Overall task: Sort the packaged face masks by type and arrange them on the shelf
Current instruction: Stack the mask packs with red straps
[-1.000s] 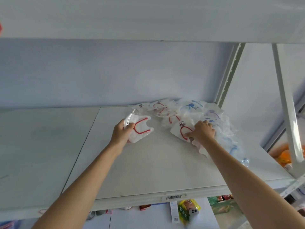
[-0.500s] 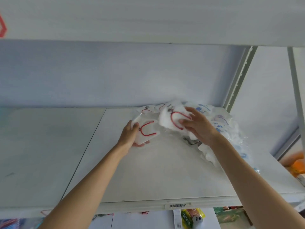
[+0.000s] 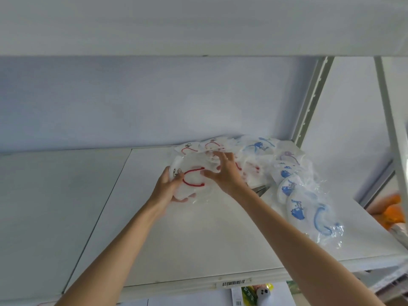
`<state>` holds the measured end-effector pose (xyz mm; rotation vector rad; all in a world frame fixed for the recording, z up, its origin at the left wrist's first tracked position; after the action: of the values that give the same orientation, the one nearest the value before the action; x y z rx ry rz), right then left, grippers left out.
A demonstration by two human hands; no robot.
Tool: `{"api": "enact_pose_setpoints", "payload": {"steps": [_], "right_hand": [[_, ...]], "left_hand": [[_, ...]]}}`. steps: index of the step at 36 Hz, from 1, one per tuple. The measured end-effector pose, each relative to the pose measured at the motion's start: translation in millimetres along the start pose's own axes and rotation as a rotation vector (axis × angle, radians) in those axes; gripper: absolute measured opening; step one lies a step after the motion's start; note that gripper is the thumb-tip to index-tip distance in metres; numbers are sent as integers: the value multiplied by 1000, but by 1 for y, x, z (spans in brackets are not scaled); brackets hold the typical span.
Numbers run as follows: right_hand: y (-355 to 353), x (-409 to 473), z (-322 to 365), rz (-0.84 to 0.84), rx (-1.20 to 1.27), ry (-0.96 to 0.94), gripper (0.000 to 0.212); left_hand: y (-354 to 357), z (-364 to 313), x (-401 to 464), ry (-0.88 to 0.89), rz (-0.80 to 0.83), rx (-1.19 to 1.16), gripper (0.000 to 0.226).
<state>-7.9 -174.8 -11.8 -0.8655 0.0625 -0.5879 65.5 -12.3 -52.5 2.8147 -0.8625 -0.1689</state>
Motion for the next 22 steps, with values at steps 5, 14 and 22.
{"api": "enact_pose_setpoints", "payload": {"steps": [5,14,22], "right_hand": [[23,6,-5,132,134,69,53],[31,12,-4,159,139,17,55],[-45,39,-72,-69,-746,212,80]], "left_hand": [[-2,2,10,21,17,-5,17],[-16,3,26,97,-105,148,19],[-48,-11,32,216,-291,235,17]]}}
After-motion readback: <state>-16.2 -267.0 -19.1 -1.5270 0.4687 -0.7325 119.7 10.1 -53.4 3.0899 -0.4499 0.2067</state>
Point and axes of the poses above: each hand's wrist, its own x-axis towards the middle knuckle, its own y-axis out of the palm, z = x × y, the point moved 8 cm from there along x, towards the middle knuckle, and after that the axes turned 9 degrees about -x, right-handed, at the moved point
